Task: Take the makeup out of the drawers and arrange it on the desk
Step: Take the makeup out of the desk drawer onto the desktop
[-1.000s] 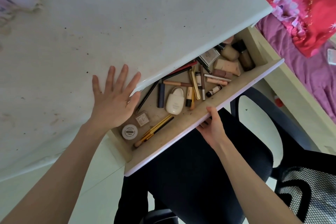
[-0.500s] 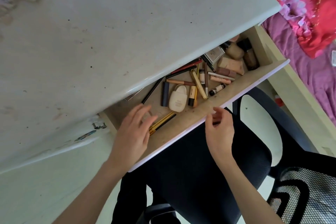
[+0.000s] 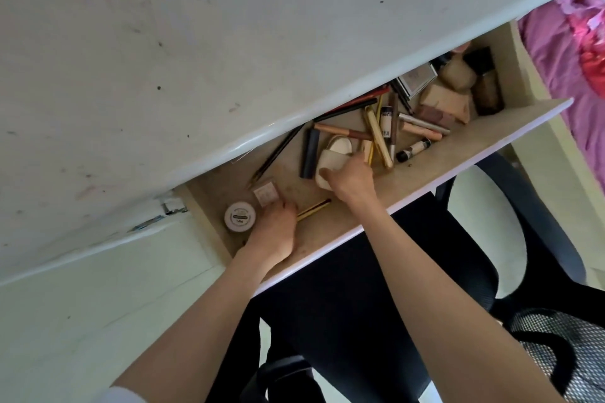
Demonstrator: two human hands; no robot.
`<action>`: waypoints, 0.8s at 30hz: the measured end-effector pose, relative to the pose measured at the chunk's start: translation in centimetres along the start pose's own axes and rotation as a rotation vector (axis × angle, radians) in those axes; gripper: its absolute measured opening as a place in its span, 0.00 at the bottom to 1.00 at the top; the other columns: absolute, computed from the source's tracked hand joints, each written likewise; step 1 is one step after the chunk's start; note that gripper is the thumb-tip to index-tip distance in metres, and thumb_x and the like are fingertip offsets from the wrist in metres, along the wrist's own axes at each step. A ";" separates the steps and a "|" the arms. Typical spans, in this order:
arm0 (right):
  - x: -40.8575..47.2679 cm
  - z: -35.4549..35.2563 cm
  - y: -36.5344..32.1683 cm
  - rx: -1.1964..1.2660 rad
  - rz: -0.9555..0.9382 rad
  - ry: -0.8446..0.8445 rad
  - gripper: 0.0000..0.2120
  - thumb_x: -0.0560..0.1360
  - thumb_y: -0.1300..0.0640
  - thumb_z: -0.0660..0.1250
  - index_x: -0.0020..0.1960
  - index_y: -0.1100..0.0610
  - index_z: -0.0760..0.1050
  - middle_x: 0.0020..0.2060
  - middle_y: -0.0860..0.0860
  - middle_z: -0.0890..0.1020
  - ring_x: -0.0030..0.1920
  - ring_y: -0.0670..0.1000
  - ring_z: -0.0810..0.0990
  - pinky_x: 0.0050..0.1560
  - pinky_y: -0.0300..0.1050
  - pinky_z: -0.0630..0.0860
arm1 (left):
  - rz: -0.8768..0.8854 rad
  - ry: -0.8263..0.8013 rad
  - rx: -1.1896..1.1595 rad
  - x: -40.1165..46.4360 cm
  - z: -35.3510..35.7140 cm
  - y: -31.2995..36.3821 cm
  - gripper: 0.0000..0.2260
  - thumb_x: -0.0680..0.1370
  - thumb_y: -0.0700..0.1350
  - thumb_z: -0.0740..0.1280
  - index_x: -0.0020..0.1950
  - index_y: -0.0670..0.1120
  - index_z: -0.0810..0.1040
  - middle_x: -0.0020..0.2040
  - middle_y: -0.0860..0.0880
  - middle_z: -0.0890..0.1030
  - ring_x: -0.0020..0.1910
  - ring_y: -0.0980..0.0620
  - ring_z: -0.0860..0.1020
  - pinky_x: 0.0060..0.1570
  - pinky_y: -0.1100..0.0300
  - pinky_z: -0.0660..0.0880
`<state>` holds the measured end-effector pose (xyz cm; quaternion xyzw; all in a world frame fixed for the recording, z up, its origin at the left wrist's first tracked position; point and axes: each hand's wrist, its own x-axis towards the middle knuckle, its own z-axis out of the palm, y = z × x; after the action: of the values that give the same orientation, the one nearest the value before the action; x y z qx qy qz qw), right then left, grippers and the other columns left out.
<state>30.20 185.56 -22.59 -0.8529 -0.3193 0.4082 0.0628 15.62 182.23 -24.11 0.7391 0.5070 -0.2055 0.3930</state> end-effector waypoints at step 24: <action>-2.0 -1.6 1.8 0.320 -0.086 -0.026 0.21 0.76 0.53 0.64 0.66 0.58 0.65 0.58 0.54 0.76 0.57 0.53 0.76 0.48 0.42 0.71 | 0.002 -0.349 -0.066 0.1 -2.4 -0.7 0.09 0.80 0.43 0.55 0.57 0.40 0.67 0.51 0.43 0.72 0.48 0.47 0.72 0.44 0.59 0.67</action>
<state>31.32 183.19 -20.84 -0.8122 -0.2872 0.4618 0.2111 14.73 184.31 -22.95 0.6793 0.4369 -0.3134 0.4995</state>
